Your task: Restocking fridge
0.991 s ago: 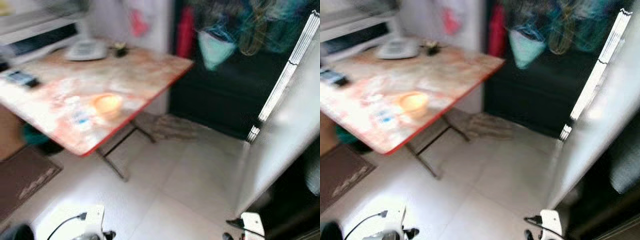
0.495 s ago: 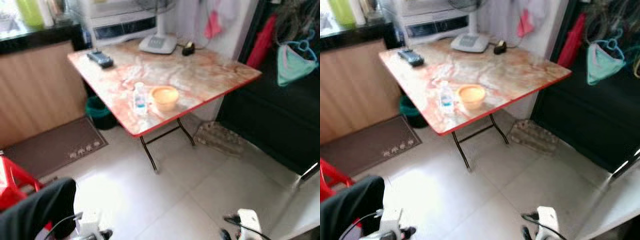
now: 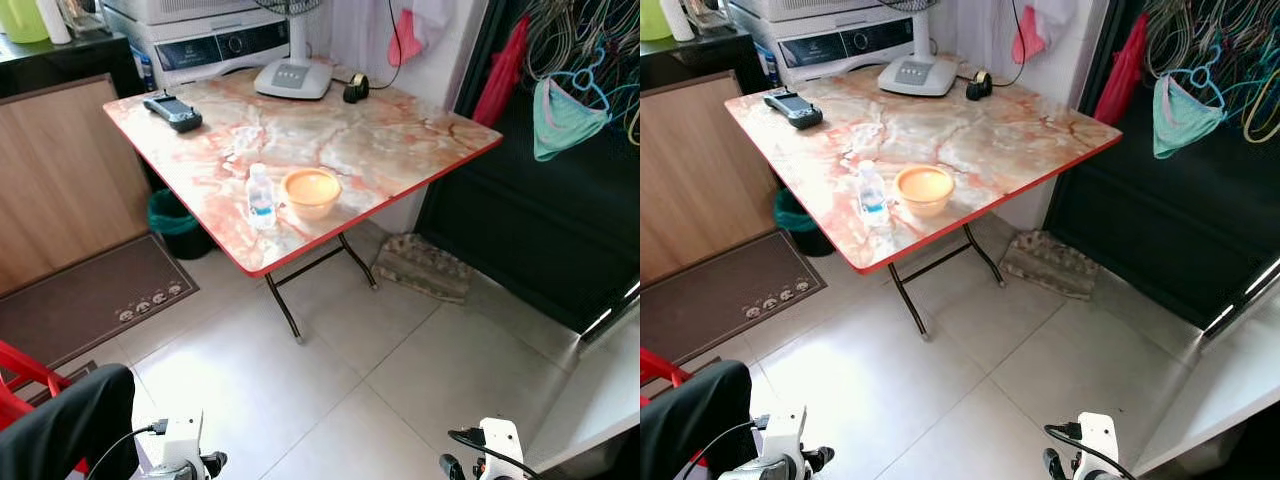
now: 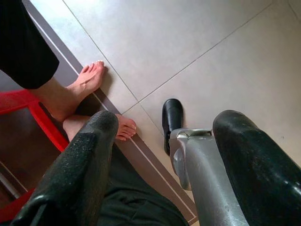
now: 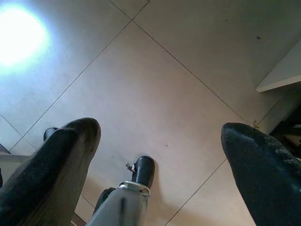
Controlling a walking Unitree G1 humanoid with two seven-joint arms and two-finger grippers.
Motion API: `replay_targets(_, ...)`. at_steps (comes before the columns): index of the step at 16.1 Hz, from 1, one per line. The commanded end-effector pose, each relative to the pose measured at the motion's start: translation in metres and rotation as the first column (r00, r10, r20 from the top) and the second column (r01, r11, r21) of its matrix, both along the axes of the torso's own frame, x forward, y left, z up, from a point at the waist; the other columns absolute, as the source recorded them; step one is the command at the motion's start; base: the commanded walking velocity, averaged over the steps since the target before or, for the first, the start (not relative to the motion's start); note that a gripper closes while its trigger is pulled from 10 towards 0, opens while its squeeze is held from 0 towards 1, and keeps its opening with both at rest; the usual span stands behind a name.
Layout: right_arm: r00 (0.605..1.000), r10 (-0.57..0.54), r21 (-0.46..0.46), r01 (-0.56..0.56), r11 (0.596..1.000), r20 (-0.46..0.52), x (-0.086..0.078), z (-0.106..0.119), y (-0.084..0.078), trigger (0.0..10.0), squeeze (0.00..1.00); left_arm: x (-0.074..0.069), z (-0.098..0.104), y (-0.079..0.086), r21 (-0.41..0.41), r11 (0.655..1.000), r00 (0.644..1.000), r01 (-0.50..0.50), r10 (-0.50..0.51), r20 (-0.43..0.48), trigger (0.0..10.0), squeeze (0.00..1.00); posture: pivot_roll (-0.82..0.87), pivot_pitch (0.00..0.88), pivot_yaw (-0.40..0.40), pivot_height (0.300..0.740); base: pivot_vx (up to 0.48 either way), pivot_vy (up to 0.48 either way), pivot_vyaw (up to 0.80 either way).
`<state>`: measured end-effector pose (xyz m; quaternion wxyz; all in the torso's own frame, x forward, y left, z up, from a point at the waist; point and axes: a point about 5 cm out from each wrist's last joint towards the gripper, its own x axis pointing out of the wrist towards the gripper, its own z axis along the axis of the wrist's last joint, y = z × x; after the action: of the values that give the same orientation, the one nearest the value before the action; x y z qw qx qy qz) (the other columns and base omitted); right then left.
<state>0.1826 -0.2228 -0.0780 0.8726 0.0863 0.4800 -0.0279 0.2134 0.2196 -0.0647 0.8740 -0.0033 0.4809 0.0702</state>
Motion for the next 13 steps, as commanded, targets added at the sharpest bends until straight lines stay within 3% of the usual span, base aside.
replay_targets(1,1.000,-0.004,-0.009,0.004,1.000,0.009,0.0029,0.0021,-0.0029,10.0,0.00,0.0005,0.0005,0.0008,0.000,1.000,1.000,-0.009,0.009,0.002,10.0,0.00,0.09,0.000,-0.066,0.740,0.274,0.000,0.00)
replay_targets(13,1.000,0.021,-0.018,-0.020,1.000,0.010,0.0005,0.0009,-0.0023,10.0,0.00,-0.0028,-0.0005,0.0045,0.001,1.000,1.000,0.013,-0.013,-0.019,10.0,0.00,0.07,0.000,-0.051,0.740,0.264,0.000,0.03)
